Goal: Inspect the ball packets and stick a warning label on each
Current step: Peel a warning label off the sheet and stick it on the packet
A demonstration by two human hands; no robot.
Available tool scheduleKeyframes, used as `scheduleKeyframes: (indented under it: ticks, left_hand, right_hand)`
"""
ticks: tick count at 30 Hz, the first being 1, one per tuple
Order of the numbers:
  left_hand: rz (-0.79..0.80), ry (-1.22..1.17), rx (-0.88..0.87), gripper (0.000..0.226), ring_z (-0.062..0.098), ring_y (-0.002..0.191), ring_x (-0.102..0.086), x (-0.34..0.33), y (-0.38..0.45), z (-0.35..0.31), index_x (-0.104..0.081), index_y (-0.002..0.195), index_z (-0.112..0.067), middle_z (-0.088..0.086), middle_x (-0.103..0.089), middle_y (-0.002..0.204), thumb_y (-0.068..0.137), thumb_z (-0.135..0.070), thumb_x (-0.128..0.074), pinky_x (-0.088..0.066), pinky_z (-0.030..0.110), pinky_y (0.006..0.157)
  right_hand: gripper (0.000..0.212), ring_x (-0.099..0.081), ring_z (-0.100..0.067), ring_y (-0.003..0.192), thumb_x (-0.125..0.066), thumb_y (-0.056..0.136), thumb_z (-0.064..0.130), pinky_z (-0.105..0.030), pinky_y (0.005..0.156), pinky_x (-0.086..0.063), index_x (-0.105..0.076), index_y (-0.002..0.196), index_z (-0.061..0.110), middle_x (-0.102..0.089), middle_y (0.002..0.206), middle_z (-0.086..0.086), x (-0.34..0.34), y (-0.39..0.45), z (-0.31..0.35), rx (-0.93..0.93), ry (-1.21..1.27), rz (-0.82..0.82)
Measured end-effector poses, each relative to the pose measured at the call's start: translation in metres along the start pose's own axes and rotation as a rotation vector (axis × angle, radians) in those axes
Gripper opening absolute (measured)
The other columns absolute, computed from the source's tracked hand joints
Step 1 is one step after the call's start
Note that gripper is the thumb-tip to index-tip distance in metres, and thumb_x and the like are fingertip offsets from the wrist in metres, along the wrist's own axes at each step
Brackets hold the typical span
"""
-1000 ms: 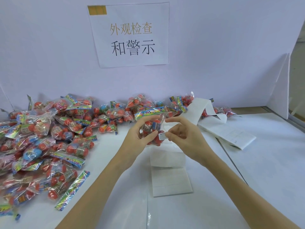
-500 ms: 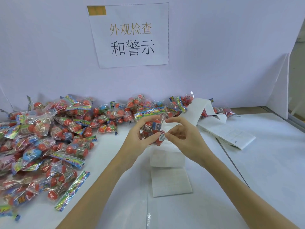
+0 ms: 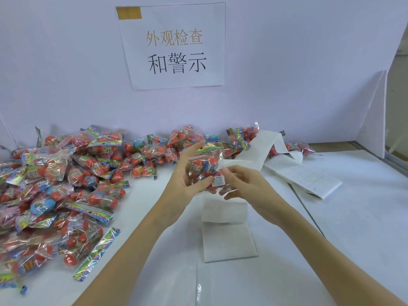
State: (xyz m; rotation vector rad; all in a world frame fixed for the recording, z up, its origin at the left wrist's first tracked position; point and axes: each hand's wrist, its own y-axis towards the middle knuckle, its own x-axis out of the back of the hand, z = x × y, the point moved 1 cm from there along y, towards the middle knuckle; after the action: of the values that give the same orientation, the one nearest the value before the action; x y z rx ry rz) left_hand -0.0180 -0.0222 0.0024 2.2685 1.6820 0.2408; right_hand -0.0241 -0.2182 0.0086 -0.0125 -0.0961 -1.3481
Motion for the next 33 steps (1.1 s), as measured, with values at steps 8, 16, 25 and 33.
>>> scheduleKeyframes:
  ticks: [8,16,25,33]
  left_hand:
    - [0.008,-0.011,-0.001,0.084,0.032,0.111,-0.069,-0.0059,-0.0004,-0.0021,-0.034,0.154,-0.050,0.006,-0.064,0.137,0.092,-0.007,-0.072,-0.059,0.044,0.089]
    - [-0.078,-0.097,0.013,0.089,0.038,0.110,-0.071,-0.0009,0.0009,-0.0011,-0.034,0.152,-0.053,-0.001,-0.067,0.131,0.090,-0.005,-0.077,-0.062,0.045,0.088]
    - [-0.339,0.044,0.218,0.053,0.025,0.105,-0.074,-0.0018,0.0044,0.0002,-0.051,0.143,-0.030,0.002,-0.077,0.113,0.095,-0.044,-0.070,-0.058,0.044,0.096]
    - [-0.336,-0.186,0.226,0.034,0.016,0.078,-0.072,0.0017,0.0034,-0.0048,-0.076,0.110,-0.008,0.009,-0.079,0.098,0.081,-0.024,-0.081,-0.059,0.026,0.072]
  right_hand:
    - [0.019,-0.075,-0.022,0.074,-0.078,0.093,0.021,-0.023,0.071,-0.058,-0.075,0.107,0.008,-0.076,0.088,-0.014,-0.0009,0.0001,-0.0017,0.086,-0.001,-0.070]
    - [0.028,-0.073,-0.022,0.080,-0.051,0.109,0.015,-0.024,0.076,-0.058,-0.069,0.125,0.001,-0.073,0.108,-0.029,0.0000,0.0000,-0.0017,0.018,0.177,-0.005]
    - [0.028,-0.074,-0.018,0.079,-0.079,0.092,0.018,-0.025,0.080,-0.058,-0.073,0.119,0.014,-0.072,0.091,-0.008,-0.0003,0.0006,-0.0061,-0.001,-0.018,-0.026]
    - [0.025,-0.076,-0.021,0.090,-0.081,0.090,0.022,-0.032,0.083,-0.062,-0.067,0.104,0.007,-0.078,0.095,-0.012,-0.0040,-0.0003,-0.0075,0.006,-0.016,0.028]
